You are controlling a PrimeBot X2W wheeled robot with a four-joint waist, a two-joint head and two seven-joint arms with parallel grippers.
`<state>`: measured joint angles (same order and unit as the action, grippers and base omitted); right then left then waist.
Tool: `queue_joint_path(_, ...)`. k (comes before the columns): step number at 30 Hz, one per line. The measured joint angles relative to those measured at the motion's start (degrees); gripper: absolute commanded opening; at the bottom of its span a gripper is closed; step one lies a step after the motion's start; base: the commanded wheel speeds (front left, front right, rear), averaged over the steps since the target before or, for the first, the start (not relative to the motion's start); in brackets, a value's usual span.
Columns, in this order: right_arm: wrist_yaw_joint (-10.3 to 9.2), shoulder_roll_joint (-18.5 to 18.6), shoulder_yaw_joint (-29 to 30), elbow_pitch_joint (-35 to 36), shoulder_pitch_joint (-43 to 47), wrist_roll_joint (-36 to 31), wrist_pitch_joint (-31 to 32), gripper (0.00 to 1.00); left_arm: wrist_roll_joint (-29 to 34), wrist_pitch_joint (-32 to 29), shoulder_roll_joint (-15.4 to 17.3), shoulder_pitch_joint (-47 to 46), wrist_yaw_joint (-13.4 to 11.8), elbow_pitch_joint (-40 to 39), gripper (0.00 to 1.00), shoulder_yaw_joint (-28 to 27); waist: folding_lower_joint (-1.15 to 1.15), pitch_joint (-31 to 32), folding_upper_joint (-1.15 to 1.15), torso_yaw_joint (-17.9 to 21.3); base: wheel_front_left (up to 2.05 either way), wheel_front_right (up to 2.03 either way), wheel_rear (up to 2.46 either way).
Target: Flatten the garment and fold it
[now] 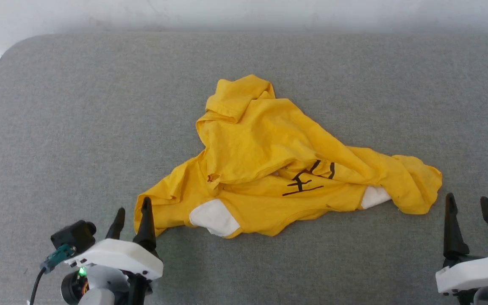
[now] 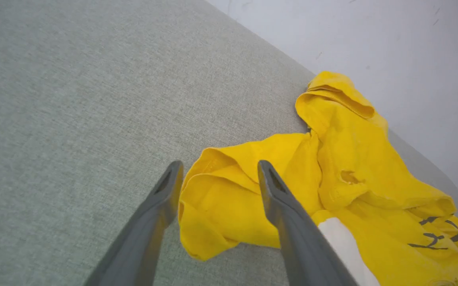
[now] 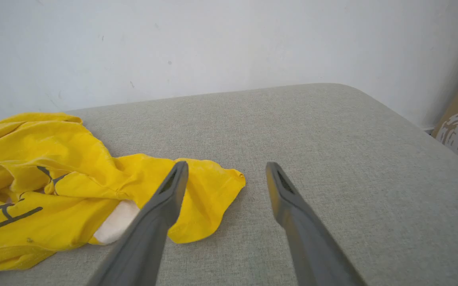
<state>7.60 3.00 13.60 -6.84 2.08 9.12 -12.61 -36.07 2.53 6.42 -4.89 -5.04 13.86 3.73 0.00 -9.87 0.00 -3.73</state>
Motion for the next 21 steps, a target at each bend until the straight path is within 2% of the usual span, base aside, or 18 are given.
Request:
queue_joint_path(5, 0.00, 0.0, -1.0, 1.1, 0.0, -0.5, 1.1, 1.00, 2.8, 6.8, 0.1, -0.1, 1.3, -3.7, 1.00, 0.7, 0.00, 0.6, 0.00, -0.1, 0.00, 0.00, 0.00)
queue_joint_path(10, -0.01, 0.0, -3.3, 4.6, -1.3, -2.6, 5.7, 1.00, 9.3, 11.4, 1.0, 0.5, 0.3, -9.4, 1.00, 1.4, 0.00, 0.4, 0.00, -0.1, 0.00, 0.00, 0.00)
queue_joint_path(14, 0.00, 0.0, -6.2, 7.6, -5.1, -3.7, 12.7, 1.00, 13.2, 11.7, 0.9, 3.4, -1.2, -12.8, 1.00, 2.4, 0.00, -0.3, 0.01, -0.2, 0.00, 0.00, 0.00)
queue_joint_path(18, 0.00, 0.1, -9.4, 8.5, -10.4, -4.8, 22.4, 1.00, 14.3, 12.1, 0.5, 4.9, -1.6, -14.2, 1.00, 3.4, 0.01, -1.3, 0.01, -0.7, 0.00, 0.00, 0.00)
queue_joint_path(21, 0.00, 2.0, -11.9, 8.0, -14.5, -4.8, 30.5, 1.00, 14.5, 12.1, 0.1, 4.9, -1.6, -14.7, 1.00, 3.9, 0.01, -1.9, 0.01, -1.5, 0.00, 0.00, 0.00)
